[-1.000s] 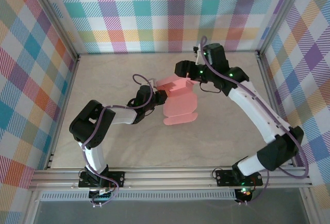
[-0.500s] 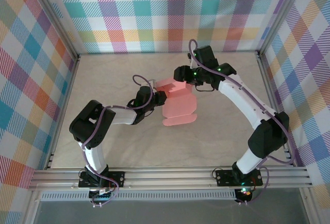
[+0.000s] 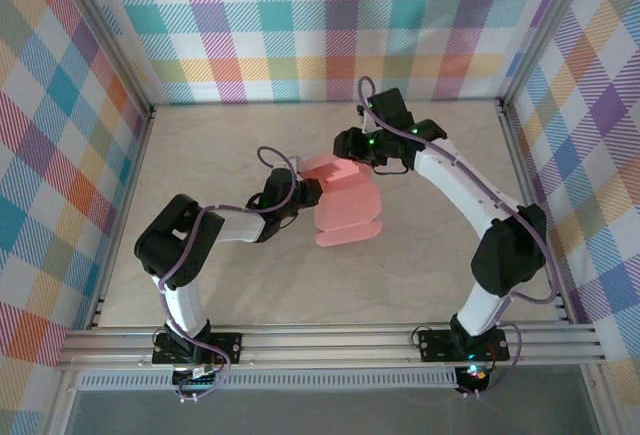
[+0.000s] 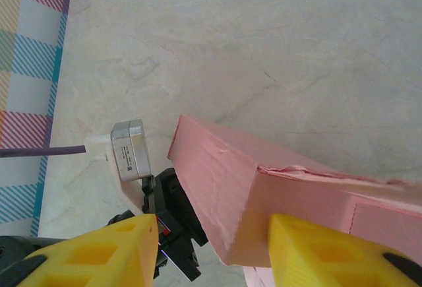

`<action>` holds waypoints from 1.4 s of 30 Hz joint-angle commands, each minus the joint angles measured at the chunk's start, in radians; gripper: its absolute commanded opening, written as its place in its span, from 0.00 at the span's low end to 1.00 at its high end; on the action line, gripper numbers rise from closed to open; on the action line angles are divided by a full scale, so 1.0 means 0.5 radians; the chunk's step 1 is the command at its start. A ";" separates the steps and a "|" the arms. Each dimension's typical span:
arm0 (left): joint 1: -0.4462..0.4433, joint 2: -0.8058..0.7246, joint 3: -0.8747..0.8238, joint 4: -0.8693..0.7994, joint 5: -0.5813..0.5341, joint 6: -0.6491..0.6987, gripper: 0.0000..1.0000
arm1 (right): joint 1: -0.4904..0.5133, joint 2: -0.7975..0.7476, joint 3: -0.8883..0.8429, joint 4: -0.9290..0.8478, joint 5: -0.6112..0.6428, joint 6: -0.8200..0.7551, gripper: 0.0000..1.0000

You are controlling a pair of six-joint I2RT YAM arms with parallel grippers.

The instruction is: Fold the paper box

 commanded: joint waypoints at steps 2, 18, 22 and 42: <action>-0.009 -0.050 -0.015 0.062 -0.006 0.042 0.00 | 0.002 0.055 0.053 0.061 -0.106 0.063 0.42; -0.009 -0.052 -0.040 0.090 -0.030 0.041 0.00 | 0.003 0.012 -0.008 0.074 -0.028 0.194 0.17; -0.009 -0.053 -0.042 0.092 -0.032 0.044 0.00 | 0.003 0.008 -0.037 0.111 -0.029 0.225 0.24; 0.062 -0.019 -0.017 0.060 0.144 -0.042 0.00 | -0.044 -0.608 -0.376 0.318 0.182 -0.156 0.48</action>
